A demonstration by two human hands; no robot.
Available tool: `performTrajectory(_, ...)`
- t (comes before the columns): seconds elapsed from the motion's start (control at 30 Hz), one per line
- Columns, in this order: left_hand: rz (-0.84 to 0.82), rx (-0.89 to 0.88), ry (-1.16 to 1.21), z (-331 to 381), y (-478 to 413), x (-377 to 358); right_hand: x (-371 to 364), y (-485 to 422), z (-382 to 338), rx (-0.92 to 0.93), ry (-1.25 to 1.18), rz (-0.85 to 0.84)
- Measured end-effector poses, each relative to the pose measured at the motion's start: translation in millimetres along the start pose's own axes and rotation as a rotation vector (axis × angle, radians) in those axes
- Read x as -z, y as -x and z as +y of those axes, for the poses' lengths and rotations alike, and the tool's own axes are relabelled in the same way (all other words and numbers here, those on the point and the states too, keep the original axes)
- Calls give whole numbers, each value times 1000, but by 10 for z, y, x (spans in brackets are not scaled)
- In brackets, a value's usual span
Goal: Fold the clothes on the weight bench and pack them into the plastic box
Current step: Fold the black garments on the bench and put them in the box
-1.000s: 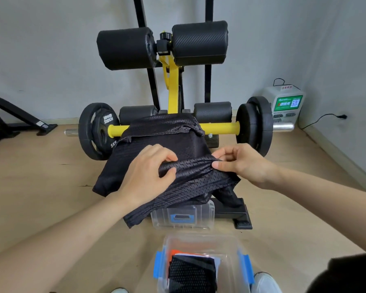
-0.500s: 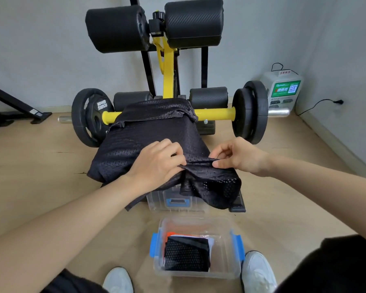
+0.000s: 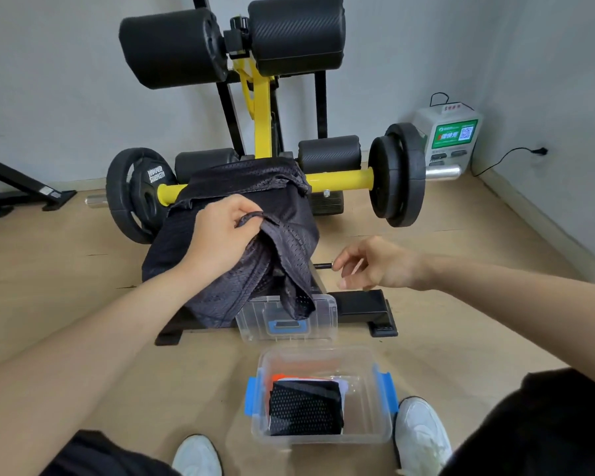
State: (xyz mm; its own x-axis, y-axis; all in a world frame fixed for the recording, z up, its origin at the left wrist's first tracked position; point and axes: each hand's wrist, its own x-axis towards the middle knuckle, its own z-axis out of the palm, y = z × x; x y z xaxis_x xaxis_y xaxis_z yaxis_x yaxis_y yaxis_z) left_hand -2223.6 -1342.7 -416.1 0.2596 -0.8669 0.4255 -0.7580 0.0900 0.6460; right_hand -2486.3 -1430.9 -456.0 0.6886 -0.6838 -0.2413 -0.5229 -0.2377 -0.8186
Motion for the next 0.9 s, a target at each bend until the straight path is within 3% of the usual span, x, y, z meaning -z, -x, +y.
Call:
performTrajectory(0.23,53,60,84,-96,-116,125,-640,-72,-103,-126,-381,-62)
performTrajectory(0.33,7,47,27,-198,-119,180,-758,-90,-169,-73,-572,-48)
performTrajectory(0.53,-164,65,-103,-280,-40,346,-572,-88,-302,43,-560,165)
performTrajectory(0.7,-218,-103,1,19,114,359,-360,-22,-427,122,-619,182)
performTrajectory(0.9,-341,-181,-144,255,350,24,-192,27,-612,152,-656,166)
